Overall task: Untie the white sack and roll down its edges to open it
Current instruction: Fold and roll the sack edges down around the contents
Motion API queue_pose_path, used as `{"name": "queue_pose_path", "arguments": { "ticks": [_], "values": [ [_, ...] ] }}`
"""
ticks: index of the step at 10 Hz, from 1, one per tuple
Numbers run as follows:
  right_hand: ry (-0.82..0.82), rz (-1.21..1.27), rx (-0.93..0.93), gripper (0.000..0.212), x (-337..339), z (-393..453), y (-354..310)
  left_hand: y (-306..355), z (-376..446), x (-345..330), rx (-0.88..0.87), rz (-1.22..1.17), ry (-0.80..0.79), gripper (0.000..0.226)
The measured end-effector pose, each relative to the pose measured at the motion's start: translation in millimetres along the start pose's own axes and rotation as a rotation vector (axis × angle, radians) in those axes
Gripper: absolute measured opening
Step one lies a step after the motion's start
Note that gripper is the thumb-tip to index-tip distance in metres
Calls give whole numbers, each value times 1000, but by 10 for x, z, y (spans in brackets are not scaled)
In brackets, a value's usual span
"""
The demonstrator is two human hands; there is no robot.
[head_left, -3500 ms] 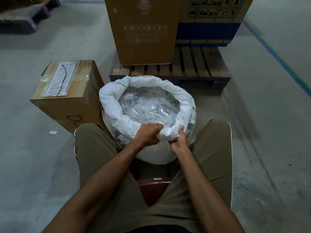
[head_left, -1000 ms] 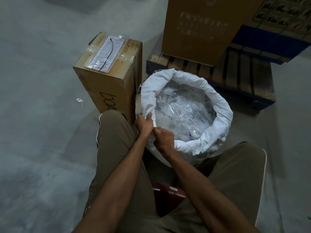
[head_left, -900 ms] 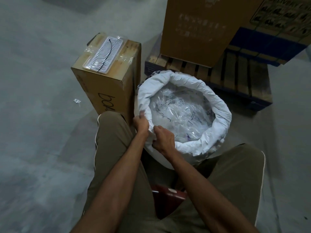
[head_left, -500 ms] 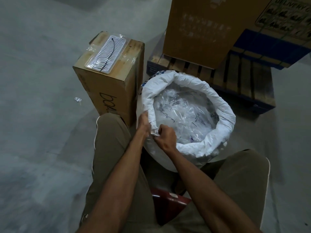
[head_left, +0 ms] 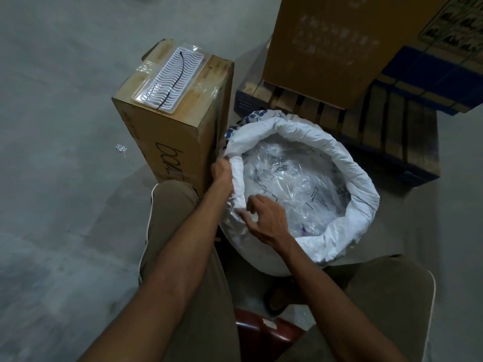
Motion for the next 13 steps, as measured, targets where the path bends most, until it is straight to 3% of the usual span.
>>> {"name": "queue_pose_path", "arguments": {
  "ticks": [1, 2, 3, 4, 5, 6, 7, 8, 9, 10, 11, 12, 13],
  "values": [
    [112, -12, 57, 22, 82, 373, 72, -131, 3, -42, 112, -270, -57, 67],
    [86, -153, 112, 49, -14, 1001, 149, -17, -209, 5, 74, -257, -152, 57],
    [-185, -304, 181, 64, -247, 1546, 297, -45, 25, -7, -36, -187, -138, 64],
    [-251, -409, 339, 59, -375, 1887, 415, 116, -46, 27, 23, -160, -164, 58],
    [-279, -323, 323, 34, -481, 2135, 523, 413, -251, 67, -237, 198, -25, 50],
    [-409, -230, 186, 31, -563, 2413, 577, 760, -464, 38, -745, 583, 208, 56],
    [-637, -174, 150, 35, -615, 2658, 455, 870, -337, -186, -742, 735, 115, 50],
    [-818, -121, -22, 34, -647, 2809, 548, 942, -159, -301, -588, 622, 45, 41],
    [-689, -123, 36, 43, -507, 2808, 697, 930, -4, -333, -324, 466, -25, 42],
    [-389, -284, 203, 63, -262, 2646, 861, 807, 101, -347, -42, 153, -141, 47],
    [-250, -292, 168, 46, -148, 2480, 1079, 795, 68, -400, -19, 162, -176, 46],
    [-279, -222, -9, 34, -236, 2494, 1152, 884, 72, -460, -327, 720, -79, 64],
    [-449, -125, -92, 39, -383, 2599, 1141, 1093, -196, -538, -806, 1026, 78, 68]
  ]
}}
Point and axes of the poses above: each hand's wrist, its own z-axis towards the middle knuckle, its own x-axis out of the back of the hand, y = z × x, the point moved 6 cm from there along z, towards the middle knuckle, and after that the axes turned 11 degrees about y, right-handed, at the moved point
